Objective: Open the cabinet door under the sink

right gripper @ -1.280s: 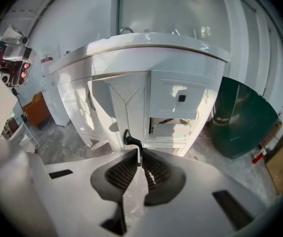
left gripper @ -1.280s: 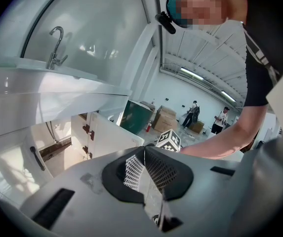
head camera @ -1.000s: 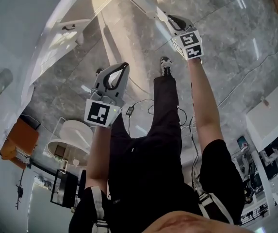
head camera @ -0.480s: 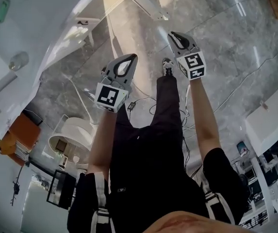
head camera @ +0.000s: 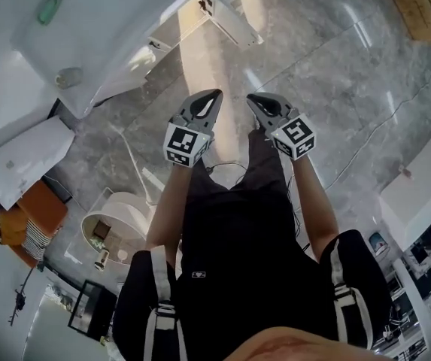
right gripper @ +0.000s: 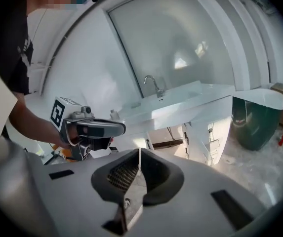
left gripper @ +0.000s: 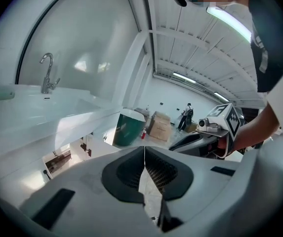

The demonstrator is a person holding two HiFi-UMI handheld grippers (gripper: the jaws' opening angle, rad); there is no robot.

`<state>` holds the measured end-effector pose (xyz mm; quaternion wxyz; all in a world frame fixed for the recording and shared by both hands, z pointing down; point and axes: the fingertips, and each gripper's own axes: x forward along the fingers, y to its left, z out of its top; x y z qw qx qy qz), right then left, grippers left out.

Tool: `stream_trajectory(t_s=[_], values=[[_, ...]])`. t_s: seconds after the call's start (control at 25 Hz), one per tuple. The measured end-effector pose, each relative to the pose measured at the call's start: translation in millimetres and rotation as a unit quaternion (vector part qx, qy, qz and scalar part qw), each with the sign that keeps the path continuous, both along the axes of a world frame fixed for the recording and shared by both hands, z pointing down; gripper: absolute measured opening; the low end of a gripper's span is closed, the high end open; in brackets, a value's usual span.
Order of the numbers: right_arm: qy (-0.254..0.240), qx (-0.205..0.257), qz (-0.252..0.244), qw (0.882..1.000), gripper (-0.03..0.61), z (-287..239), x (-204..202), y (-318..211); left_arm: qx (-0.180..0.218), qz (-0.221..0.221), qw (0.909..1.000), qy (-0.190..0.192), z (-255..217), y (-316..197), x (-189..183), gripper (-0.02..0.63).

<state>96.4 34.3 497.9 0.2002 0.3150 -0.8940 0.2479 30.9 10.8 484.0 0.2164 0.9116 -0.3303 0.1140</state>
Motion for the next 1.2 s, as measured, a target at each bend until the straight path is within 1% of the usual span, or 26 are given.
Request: stream_trajectory(t_s=[0.12, 0.28, 0.48, 0.72, 0.88, 1.04, 1.2], values=[[0.018, 0.019, -0.018, 0.999, 0.067, -21, -17, 7, 0.005, 0.013, 0.9999, 0.001, -18, 13, -10, 0.017], [0.039, 0.038, -0.029, 0.998, 0.067, -42, -34, 15, 0.009, 0.027, 0.9996, 0.0, -43, 30, -25, 0.015], [0.073, 0.064, -0.045, 0.994, 0.067, -56, -42, 27, 0.016, 0.024, 0.9996, 0.002, -68, 42, -38, 0.017], [0.085, 0.082, -0.05, 0.992, 0.067, -69, -38, 37, 0.025, 0.025, 0.9994, -0.007, -86, 49, -46, 0.017], [0.092, 0.097, -0.042, 0.99, 0.067, -75, -28, 32, 0.038, 0.033, 0.9986, -0.014, -91, 50, -43, 0.015], [0.111, 0.117, -0.047, 0.986, 0.067, -74, -24, 27, 0.054, 0.039, 0.9975, -0.026, -94, 46, -39, 0.017], [0.106, 0.119, -0.043, 0.986, 0.067, -74, -24, 33, 0.056, 0.04, 0.9972, -0.029, -95, 49, -38, 0.015]])
